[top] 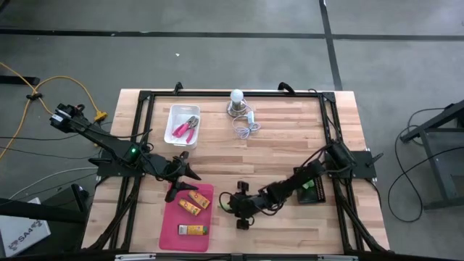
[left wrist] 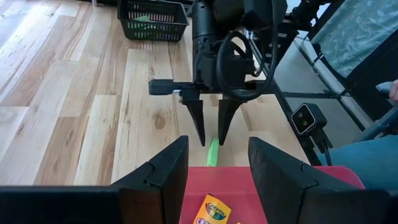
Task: Pick & Place School Supplies
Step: Put the green eraser into the black bin, then return to Home Position
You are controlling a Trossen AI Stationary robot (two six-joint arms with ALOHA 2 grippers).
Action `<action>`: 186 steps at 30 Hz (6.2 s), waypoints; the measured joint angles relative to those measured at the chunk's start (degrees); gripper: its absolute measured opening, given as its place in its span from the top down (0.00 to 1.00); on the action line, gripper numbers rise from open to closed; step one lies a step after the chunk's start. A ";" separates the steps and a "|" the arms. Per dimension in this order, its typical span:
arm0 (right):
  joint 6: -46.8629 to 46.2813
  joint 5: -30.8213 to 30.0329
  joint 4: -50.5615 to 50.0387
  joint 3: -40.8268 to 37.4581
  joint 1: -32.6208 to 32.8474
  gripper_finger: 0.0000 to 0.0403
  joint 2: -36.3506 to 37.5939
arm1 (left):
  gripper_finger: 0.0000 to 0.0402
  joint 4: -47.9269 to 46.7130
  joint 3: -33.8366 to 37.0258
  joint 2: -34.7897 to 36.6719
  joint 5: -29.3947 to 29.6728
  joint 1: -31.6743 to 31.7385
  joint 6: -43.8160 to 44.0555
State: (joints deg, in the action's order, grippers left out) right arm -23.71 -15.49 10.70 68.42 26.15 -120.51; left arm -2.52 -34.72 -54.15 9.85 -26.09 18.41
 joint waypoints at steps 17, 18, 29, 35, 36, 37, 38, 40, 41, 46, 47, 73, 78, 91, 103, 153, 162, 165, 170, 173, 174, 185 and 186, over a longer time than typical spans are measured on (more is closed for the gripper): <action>-0.41 2.50 2.58 0.07 -0.76 0.72 -2.40 | 0.60 -0.04 0.00 -0.02 0.02 0.02 0.00; -0.41 2.17 2.56 0.07 -0.76 0.72 -2.41 | 0.60 -0.07 0.00 -0.02 0.03 0.02 -0.09; 1.41 1.72 3.34 0.04 -0.82 0.89 -2.60 | 0.60 -0.02 0.00 -0.02 0.02 0.02 -0.52; 1.45 1.84 3.32 0.04 -0.80 0.91 -2.60 | 0.60 -0.02 0.00 -0.02 0.02 0.02 -0.50; 1.45 1.84 3.32 0.04 -0.80 0.91 -2.62 | 0.60 -0.02 0.00 -0.02 0.02 0.02 -0.50; 1.45 1.84 3.32 0.04 -0.80 0.91 -2.62 | 0.60 -0.02 0.00 -0.02 0.02 0.02 -0.48; 1.45 1.86 3.32 0.04 -0.80 0.91 -2.62 | 0.60 -0.02 0.00 -0.02 0.01 0.02 -0.48; 1.45 1.90 3.32 0.04 -0.80 0.91 -2.62 | 0.60 -0.02 0.00 -0.02 0.00 0.02 -0.47; 1.45 1.90 3.32 0.04 -0.80 0.91 -2.62 | 0.60 -0.02 0.00 -0.02 0.00 0.02 -0.46; 1.45 1.95 3.32 0.04 -0.80 0.91 -2.64 | 0.60 -0.02 0.00 -0.02 -0.01 0.02 -0.40; 1.40 2.00 3.32 0.04 -0.80 0.91 -2.67 | 0.60 -0.02 0.00 -0.02 -0.01 0.02 -0.41; -5.58 -7.14 -21.61 0.00 -0.81 0.92 10.27 | 0.60 0.04 0.00 -0.02 -0.01 0.02 -0.79; -12.71 -10.80 -32.67 0.04 -1.11 0.92 14.50 | 0.60 0.04 0.00 -0.02 -0.01 0.02 -0.81; -28.60 -13.72 -60.45 -0.02 1.42 0.92 21.47 | 0.60 0.02 0.00 -0.02 -0.01 0.02 -0.83; -53.68 -16.76 -85.16 -0.02 11.66 0.92 26.61 | 0.60 0.00 0.00 -0.02 -0.01 0.02 -0.85; -87.44 -2.67 -72.17 -17.73 26.74 0.79 26.69 | 0.60 0.02 0.00 -0.02 -0.01 0.02 -0.85; -87.30 -2.71 -72.37 -17.73 26.74 0.73 26.69 | 0.60 0.00 0.00 -0.02 -0.01 0.02 -0.85; -87.29 -2.73 -72.52 -17.73 26.74 0.73 26.69 | 0.60 0.02 0.00 -0.02 -0.01 0.01 -0.85; -85.58 -2.90 -73.13 -17.73 26.74 0.74 27.26 | 0.60 0.01 0.00 -0.02 -0.01 0.02 -0.85; -85.33 -2.80 -75.16 -17.73 26.62 0.73 29.86 | 0.60 0.01 0.00 -0.02 -0.01 0.02 -0.85; -85.34 -2.80 -75.95 -17.73 26.62 0.73 30.99 | 0.60 0.00 0.00 -0.02 -0.01 0.00 -0.85; -85.35 -10.15 -79.13 -17.70 26.61 0.75 43.72 | 0.60 0.01 0.00 -0.02 -0.01 0.02 -0.85; -85.20 -10.77 -79.22 -17.70 26.61 0.75 44.41 | 0.60 0.02 0.00 -0.02 -0.01 0.02 -0.85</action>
State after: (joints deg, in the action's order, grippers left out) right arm -108.91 -26.25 -68.52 50.72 52.76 -76.10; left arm -2.51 -34.72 -54.17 9.85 -26.06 17.57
